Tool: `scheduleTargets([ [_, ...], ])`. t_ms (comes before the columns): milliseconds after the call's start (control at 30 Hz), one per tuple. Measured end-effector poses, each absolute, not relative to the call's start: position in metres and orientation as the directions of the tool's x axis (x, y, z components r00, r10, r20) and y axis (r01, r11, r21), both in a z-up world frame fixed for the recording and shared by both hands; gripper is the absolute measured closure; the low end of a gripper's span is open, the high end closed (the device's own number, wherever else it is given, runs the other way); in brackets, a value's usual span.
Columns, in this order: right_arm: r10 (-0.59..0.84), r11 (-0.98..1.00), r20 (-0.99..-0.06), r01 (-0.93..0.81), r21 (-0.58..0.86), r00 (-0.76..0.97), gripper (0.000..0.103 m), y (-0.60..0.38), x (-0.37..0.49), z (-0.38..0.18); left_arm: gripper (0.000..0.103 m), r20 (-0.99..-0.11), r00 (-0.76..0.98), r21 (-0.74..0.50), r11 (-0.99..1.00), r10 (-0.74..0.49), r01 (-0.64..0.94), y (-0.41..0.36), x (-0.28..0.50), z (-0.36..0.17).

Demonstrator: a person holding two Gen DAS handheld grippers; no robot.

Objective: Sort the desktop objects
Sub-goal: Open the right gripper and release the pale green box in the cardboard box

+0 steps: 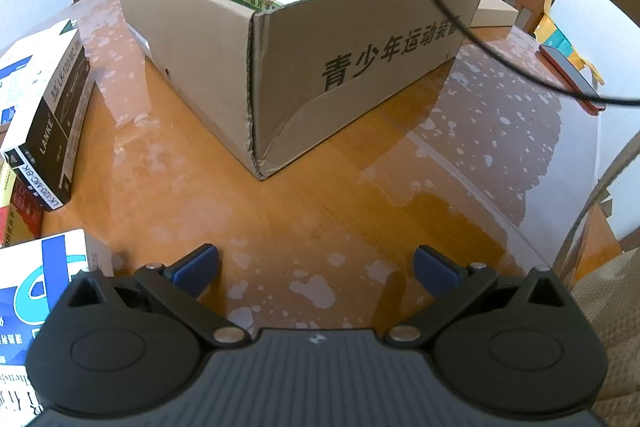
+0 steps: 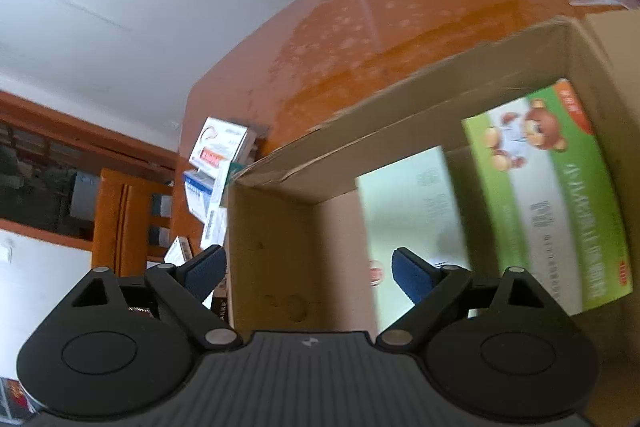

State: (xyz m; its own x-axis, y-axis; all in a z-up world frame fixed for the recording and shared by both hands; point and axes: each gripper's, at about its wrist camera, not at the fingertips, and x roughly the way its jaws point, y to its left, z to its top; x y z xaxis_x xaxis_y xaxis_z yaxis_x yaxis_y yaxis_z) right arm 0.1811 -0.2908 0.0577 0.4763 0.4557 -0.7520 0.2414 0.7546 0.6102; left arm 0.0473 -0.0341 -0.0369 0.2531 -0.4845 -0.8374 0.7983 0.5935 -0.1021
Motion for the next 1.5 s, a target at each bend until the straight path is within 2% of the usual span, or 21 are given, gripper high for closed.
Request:
scheduleTargets([
  [167,0.273,0.899,-0.871,0.214,0.382,0.408,0.010,-0.223,0.196,0.051,0.000,-0.844,0.247,-0.094,0.584,-0.477,0.806,-0.036,0.049,-0.038],
  [333,0.132,0.955,-0.900,0.190,0.228,0.416,0.010,-0.186,0.208,0.049,0.000,-0.857,0.243,-0.078,0.581,-0.454,0.810,-0.037,0.051,-0.037],
  [500,0.101,0.960,-0.893,0.193,0.203,0.439,0.010,-0.183,0.208,0.057,0.000,-0.867,0.246,-0.064,0.586,-0.434,0.808,-0.038,0.054,-0.037],
  [667,0.128,0.952,-0.884,0.194,0.236,0.449,0.010,-0.188,0.205,0.060,0.000,-0.873,0.247,-0.054,0.586,-0.421,0.809,-0.038,0.054,-0.037],
  [867,0.002,0.969,-0.889,0.219,0.116,0.458,0.010,-0.206,0.196,0.057,0.000,-0.869,0.256,-0.054,0.597,-0.422,0.800,-0.038,0.054,-0.036],
  [933,0.047,0.962,-0.887,0.219,0.164,0.459,0.010,-0.221,0.192,0.056,0.000,-0.868,0.261,-0.052,0.600,-0.423,0.798,-0.038,0.054,-0.036],
  [1000,0.201,0.917,-0.859,0.217,0.334,0.470,0.010,-0.241,0.186,0.055,0.000,-0.864,0.264,-0.055,0.602,-0.429,0.797,-0.038,0.054,-0.035],
  [1067,0.378,0.822,-0.789,0.216,0.526,0.484,0.010,-0.260,0.181,0.053,0.000,-0.858,0.267,-0.060,0.603,-0.438,0.795,-0.038,0.053,-0.035],
  [1167,0.540,0.685,-0.683,0.214,0.696,0.491,0.003,-0.274,0.180,0.048,0.000,-0.854,0.268,-0.067,0.606,-0.445,0.792,-0.038,0.052,-0.036],
  [1233,0.578,0.642,-0.653,0.221,0.734,0.490,0.003,-0.273,0.184,0.043,0.000,-0.852,0.270,-0.070,0.610,-0.448,0.790,-0.037,0.052,-0.037],
  [1367,0.530,0.686,-0.716,0.266,0.677,0.454,0.003,-0.262,0.194,0.028,0.000,-0.849,0.276,-0.072,0.616,-0.450,0.784,-0.035,0.052,-0.037],
  [1500,0.506,0.696,-0.742,0.299,0.653,0.440,0.003,-0.255,0.197,0.014,0.000,-0.849,0.277,-0.072,0.620,-0.449,0.781,-0.034,0.054,-0.037],
])
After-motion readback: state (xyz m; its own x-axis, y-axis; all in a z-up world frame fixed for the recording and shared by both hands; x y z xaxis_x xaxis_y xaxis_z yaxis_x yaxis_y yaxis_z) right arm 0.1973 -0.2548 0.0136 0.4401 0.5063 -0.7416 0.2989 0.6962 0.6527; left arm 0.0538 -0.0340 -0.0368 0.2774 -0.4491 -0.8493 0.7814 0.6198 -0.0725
